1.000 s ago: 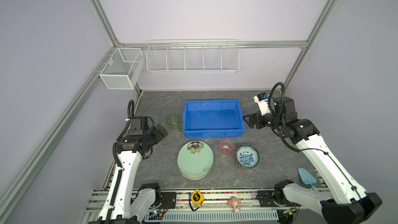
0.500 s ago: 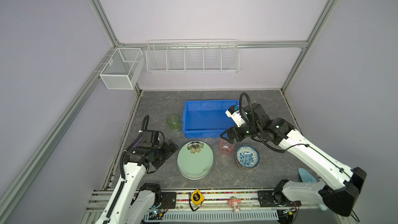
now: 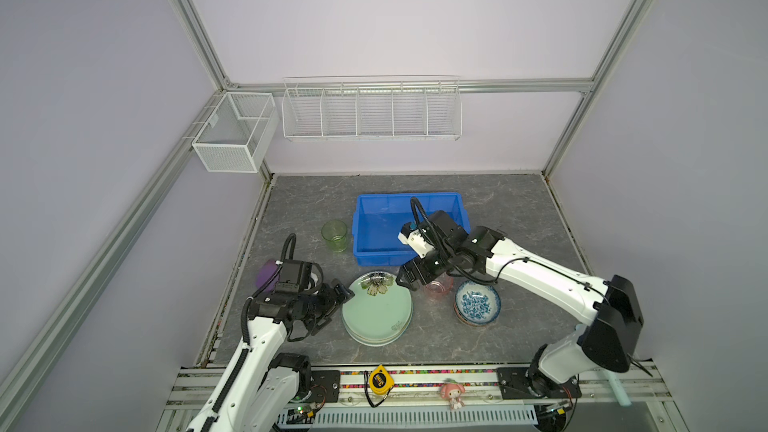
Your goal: Place the mixed dishes into the plastic bin
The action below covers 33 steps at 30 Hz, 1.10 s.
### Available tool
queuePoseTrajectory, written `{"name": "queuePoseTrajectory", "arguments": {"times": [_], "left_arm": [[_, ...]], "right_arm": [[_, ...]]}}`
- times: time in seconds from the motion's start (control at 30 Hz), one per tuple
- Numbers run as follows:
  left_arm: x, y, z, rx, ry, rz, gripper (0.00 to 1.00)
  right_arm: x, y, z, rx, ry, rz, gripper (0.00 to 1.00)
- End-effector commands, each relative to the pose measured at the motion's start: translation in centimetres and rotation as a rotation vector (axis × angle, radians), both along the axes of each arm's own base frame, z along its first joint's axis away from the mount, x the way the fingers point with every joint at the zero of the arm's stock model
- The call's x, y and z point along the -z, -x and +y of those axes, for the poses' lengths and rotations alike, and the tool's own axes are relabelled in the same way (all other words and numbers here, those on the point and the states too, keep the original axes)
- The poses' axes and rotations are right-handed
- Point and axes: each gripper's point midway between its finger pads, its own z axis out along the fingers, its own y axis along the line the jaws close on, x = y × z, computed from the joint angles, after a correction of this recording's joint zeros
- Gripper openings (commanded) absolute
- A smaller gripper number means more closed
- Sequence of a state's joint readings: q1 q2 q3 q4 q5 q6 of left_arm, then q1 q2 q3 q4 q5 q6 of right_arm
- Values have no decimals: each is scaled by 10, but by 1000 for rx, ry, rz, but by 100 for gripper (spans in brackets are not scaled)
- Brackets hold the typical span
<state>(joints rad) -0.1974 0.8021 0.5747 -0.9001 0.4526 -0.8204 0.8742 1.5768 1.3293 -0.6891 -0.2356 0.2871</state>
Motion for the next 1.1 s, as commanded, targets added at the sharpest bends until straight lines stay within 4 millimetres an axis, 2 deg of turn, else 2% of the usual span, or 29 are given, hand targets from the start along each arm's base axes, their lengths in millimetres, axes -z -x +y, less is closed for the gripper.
{"name": "queuePoseTrajectory", "arguments": {"times": [0.0, 0.47, 0.63, 0.8, 1.07], "left_arm": [[0, -1, -8, 2, 43, -8, 96], [10, -1, -26, 19, 79, -2, 92], [13, -1, -25, 23, 66, 9, 92], [16, 2, -10, 16, -41, 25, 92], [16, -1, -12, -26, -8, 11, 91]], "right_arm": [[6, -2, 16, -9, -18, 27, 92], [32, -18, 31, -3, 39, 57, 93], [40, -17, 31, -5, 63, 78, 94], [48, -16, 29, 1, 81, 97, 95], [64, -15, 31, 1, 123, 126, 96]]}}
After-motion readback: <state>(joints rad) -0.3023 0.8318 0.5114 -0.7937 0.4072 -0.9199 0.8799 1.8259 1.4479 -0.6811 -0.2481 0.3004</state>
